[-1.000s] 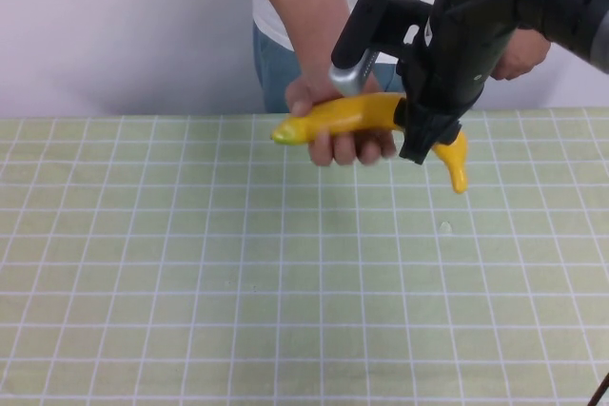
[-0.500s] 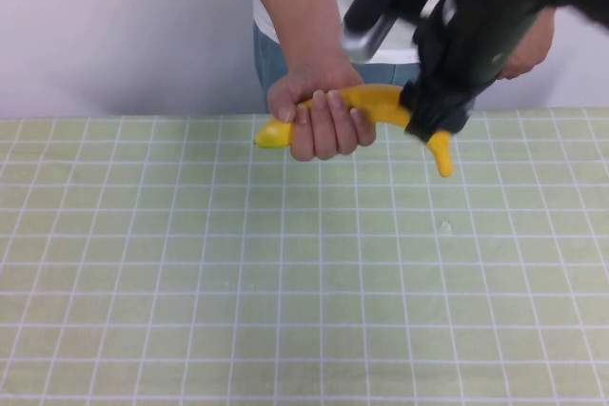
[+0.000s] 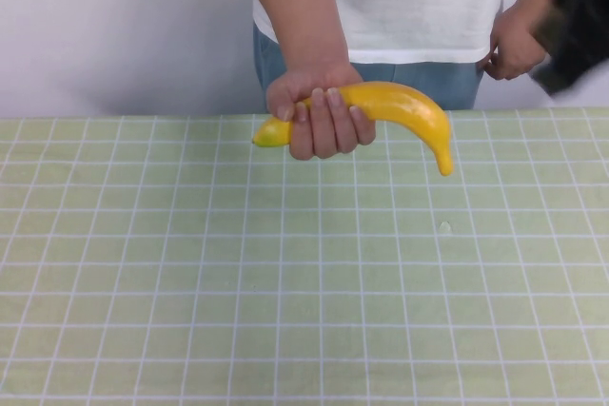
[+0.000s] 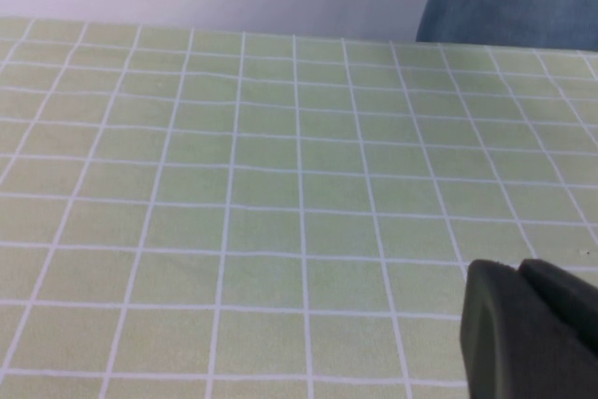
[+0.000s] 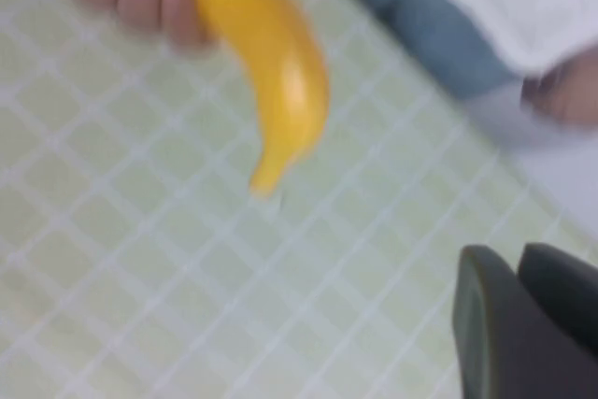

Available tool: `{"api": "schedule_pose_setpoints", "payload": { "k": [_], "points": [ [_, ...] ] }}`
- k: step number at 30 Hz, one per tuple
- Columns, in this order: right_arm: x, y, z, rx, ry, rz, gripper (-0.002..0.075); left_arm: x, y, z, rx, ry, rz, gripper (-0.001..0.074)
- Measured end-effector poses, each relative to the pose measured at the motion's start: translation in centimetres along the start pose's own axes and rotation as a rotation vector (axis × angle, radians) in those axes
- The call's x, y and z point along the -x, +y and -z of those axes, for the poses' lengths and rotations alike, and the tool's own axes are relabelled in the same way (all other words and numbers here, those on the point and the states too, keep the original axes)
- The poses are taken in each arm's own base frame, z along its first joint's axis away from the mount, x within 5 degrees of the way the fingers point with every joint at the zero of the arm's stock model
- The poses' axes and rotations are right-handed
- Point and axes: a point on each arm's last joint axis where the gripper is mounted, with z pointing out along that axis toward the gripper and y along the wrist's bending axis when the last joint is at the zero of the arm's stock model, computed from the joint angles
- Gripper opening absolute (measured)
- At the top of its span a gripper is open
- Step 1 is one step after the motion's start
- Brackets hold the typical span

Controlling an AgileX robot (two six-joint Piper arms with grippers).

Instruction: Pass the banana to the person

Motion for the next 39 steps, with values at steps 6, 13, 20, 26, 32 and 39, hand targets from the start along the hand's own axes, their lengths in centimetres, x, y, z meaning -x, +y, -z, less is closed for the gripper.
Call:
{"api": "schedule_pose_setpoints", "payload": {
  "k": [6,13,20,26,32,39],
  "points": [
    [-6.6,2.1,-1.0,0.008,0.113,-0.058,-0.0004,0.0,0.0,0.0,0.0,0.0,0.0,-0.0004],
    [-13.9,5.7,-2.6,0.097,0.131,-0.084,-0.0005,0.0,0.0,0.0,0.0,0.0,0.0,-0.0004],
    [-17.1,7.1,-3.3,0.146,0.271,-0.107,-0.0006,0.0,0.0,0.0,0.0,0.0,0.0,-0.0004],
    [-17.4,7.1,-3.2,0.149,0.295,-0.106,-0.0006,0.0,0.0,0.0,0.0,0.0,0.0,-0.0004],
    [-17.6,6.6,-2.8,0.1,0.287,-0.084,-0.0006,0.0,0.0,0.0,0.0,0.0,0.0,-0.0004],
    [-19.7,3.3,-0.1,-0.142,0.241,-0.162,-0.0006,0.0,0.0,0.0,0.0,0.0,0.0,-0.0004]
  ]
}}
